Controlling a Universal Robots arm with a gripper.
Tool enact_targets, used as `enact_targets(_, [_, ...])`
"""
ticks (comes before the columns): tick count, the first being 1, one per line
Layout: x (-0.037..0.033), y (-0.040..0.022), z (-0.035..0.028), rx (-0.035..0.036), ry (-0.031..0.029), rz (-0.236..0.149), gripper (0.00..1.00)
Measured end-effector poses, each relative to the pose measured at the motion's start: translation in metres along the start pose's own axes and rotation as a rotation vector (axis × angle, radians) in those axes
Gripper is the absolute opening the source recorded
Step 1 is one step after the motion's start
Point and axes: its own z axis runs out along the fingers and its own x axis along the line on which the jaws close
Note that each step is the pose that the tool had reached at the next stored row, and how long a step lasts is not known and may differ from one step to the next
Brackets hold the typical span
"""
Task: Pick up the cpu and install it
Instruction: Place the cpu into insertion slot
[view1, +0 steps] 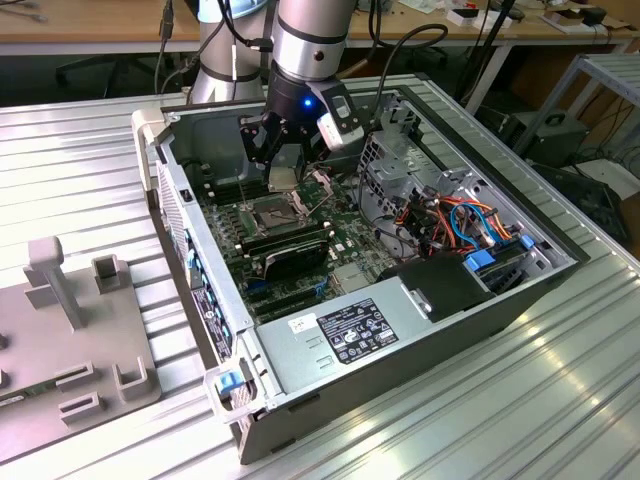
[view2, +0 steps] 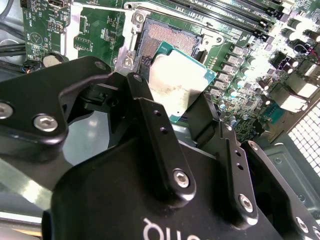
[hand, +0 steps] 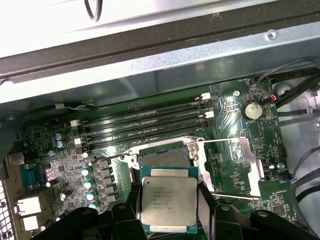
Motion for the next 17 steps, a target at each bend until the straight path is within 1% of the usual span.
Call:
enact_targets(1, [0.0000,-0.0001,0.0002,-0.0002,-0.0004,0.025,0.55])
enact_targets(3, [0.0000,0.0000,0.0006,-0.0007,-0.0012,0.060,0.55])
enact_targets(5, [0.0000,0.0000,0.0014,-0.0013,-0.0024,0.116,0.55])
enact_targets(9, [0.0000,0.0000,0.0024,-0.0018,-0.0038,0.185,0.55])
enact_targets(12, [0.0000,-0.0001,0.0035,-0.0026,-0.0055,0.266,0.55])
enact_targets(17, [0.0000,-0.0001,0.0035,-0.0028,-0.0057,0.273,0.55])
